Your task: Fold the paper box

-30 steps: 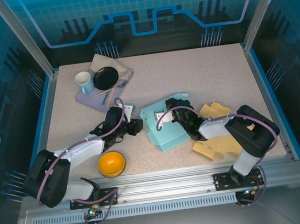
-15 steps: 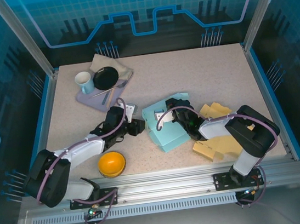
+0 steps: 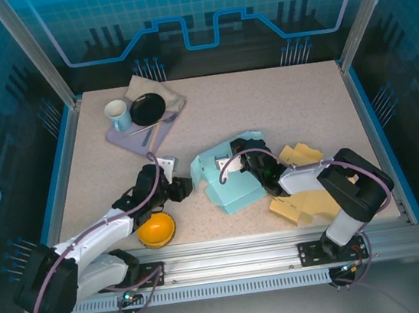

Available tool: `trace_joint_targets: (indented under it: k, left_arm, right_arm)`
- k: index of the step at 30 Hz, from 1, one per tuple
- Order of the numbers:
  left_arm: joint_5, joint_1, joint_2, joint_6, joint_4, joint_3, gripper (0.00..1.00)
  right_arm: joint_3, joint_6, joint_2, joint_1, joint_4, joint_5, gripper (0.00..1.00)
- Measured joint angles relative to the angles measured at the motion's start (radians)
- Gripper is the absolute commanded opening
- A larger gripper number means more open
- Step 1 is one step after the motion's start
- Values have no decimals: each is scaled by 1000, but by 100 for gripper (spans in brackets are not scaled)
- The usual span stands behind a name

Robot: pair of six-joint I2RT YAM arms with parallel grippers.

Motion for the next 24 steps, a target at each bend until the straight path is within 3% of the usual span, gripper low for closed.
trace_joint_targets:
  k: [12, 19, 24]
  left_arm:
    - [103, 0, 34, -5, 63, -23, 57]
    - [112, 0, 82, -2, 71, 5, 56]
    - [89, 0, 34, -5, 20, 18, 55]
  right_arm:
    - [0, 5, 0, 0, -7, -8, 0]
    - [0, 8, 0, 0, -8, -9, 0]
    - [0, 8, -1, 0, -13, -11, 0]
